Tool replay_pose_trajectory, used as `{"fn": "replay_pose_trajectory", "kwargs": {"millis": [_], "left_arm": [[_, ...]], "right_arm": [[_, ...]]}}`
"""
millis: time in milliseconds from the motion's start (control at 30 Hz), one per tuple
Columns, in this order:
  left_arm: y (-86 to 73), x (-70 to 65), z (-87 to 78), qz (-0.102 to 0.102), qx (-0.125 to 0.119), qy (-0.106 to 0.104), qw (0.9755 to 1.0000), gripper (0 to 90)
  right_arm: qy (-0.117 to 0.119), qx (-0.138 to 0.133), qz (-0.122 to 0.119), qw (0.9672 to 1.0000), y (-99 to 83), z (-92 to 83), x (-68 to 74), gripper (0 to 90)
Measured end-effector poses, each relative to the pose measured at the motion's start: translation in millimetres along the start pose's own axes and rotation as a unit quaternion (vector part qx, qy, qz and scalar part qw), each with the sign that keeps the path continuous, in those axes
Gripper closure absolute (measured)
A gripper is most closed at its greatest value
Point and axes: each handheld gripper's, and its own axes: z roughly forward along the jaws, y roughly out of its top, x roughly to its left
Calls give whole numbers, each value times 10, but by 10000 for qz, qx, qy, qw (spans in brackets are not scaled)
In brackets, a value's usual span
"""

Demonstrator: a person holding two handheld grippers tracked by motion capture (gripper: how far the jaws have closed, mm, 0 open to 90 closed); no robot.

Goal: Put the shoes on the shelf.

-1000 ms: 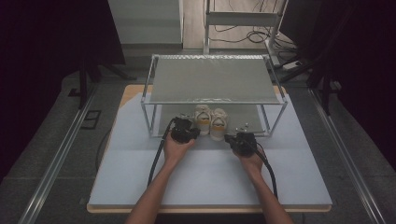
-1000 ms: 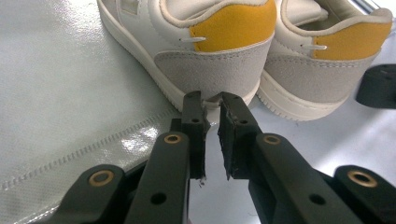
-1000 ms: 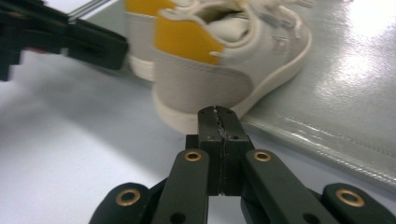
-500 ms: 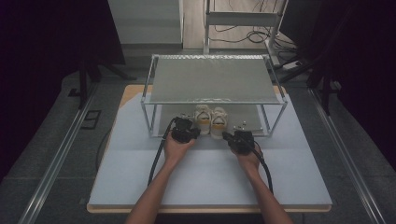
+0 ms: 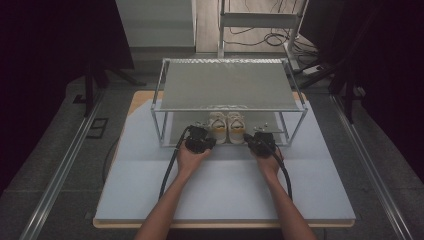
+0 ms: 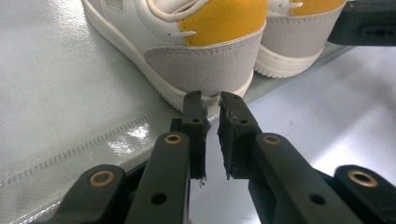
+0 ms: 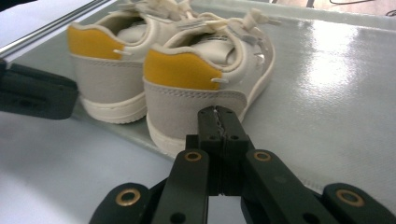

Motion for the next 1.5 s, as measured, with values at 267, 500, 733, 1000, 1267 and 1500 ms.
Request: {"fn": "replay_pose_trajectory", "kwargs": {"millis": [267, 500, 733, 1000, 1267, 1500], "left_arm": [[71, 40, 18, -60, 47, 164, 9998, 805], [107, 84, 96, -37, 155, 146, 9998, 779], [117, 96, 98, -92, 150, 199, 9996, 781], [110, 145, 73, -187, 166, 267, 9993, 785], [103, 121, 44, -59, 134, 200, 9997, 782], [-56, 111, -153, -53, -47, 151, 9999, 716]], "right_arm": [[-22, -16, 71, 10000, 3, 58, -20, 897], [154, 89, -7, 9998, -51, 1, 33, 895], [398, 133, -226, 9989, -91, 25, 166, 896], [334, 151, -264, 9990, -2, 177, 187, 896], [247, 220, -196, 9993, -34, 220, 158, 893], [460, 36, -302, 9985, -76, -50, 165, 838]]}}
